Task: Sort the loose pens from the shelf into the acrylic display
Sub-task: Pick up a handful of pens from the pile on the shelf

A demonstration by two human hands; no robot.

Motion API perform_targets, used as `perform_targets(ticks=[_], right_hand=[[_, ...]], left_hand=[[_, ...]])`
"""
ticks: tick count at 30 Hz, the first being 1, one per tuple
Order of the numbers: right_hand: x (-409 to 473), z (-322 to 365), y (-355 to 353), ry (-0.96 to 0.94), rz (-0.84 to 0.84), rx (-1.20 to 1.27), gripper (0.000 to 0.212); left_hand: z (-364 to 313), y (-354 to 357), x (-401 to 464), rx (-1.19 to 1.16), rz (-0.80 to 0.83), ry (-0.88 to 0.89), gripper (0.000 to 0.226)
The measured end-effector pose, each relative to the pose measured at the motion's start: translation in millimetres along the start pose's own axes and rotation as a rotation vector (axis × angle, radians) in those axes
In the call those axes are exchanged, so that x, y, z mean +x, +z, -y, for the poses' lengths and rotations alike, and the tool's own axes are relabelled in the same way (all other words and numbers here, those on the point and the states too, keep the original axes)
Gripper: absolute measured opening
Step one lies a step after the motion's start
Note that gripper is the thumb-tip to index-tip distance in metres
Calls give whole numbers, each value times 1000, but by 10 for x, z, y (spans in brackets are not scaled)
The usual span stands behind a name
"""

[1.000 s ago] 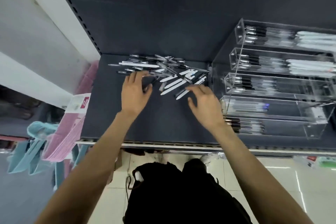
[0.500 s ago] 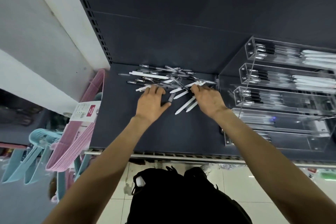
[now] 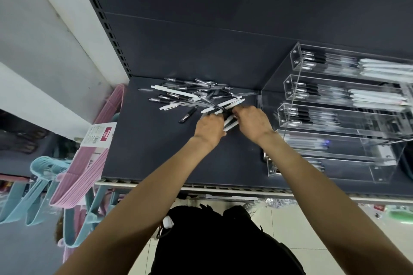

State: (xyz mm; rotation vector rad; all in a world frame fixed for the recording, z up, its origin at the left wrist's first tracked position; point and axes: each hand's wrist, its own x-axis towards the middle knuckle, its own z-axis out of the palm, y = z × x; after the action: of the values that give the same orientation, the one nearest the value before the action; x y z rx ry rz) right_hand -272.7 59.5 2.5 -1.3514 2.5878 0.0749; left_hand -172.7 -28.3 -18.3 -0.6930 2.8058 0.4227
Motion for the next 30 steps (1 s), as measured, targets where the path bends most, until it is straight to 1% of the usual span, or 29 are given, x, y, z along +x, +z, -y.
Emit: perform_targets(ticks=[4,6,7,9,11,12,14,17,18,20,24,25,28,30], right_hand=[[-178,-1,-20,231,-129,274,25],[-277,8,29,322,-173,413,23],[-322,6,66,365,-186,488,23],[-402,-10,142,423,-210,646,22],[-485,-21,203,434,-222,818,17],[-534,-20,219,431,-228,907,15],[-641,-8,216,422,-236,1065,14],[-798,31,129,409,-241,1268,21],[-842,49,91,393,-227,1330,21],[-912,91,10,331,-192,1417,20],[-978,186,-106,228,-161,1423,18],[-981,210,-107,216,-158,1376,18],[-984,296,-70,170,-124,1131,14],[-1004,372,-38,131,-125,995,18]], left_hand=[[-95,8,48,107,74,-38,40],[-131,48,34,105,115,-58,38],[-149,71,24,89,133,-65,41],[-184,98,-1,72,135,-52,48],[-212,69,-35,26,135,-45,43],[-207,38,-66,-53,127,-64,35],[-173,-5,-169,-352,83,-120,22],[-193,-23,-454,-1020,13,-160,19],[-227,-35,-559,-1200,-21,-156,19],[-299,-39,-721,-1416,-90,-162,20],[-401,24,-899,-1592,-187,-270,22],[-413,42,-933,-1612,-202,-295,22],[-406,88,-1025,-1665,-256,-339,25],[-382,98,-1081,-1685,-294,-356,25]])
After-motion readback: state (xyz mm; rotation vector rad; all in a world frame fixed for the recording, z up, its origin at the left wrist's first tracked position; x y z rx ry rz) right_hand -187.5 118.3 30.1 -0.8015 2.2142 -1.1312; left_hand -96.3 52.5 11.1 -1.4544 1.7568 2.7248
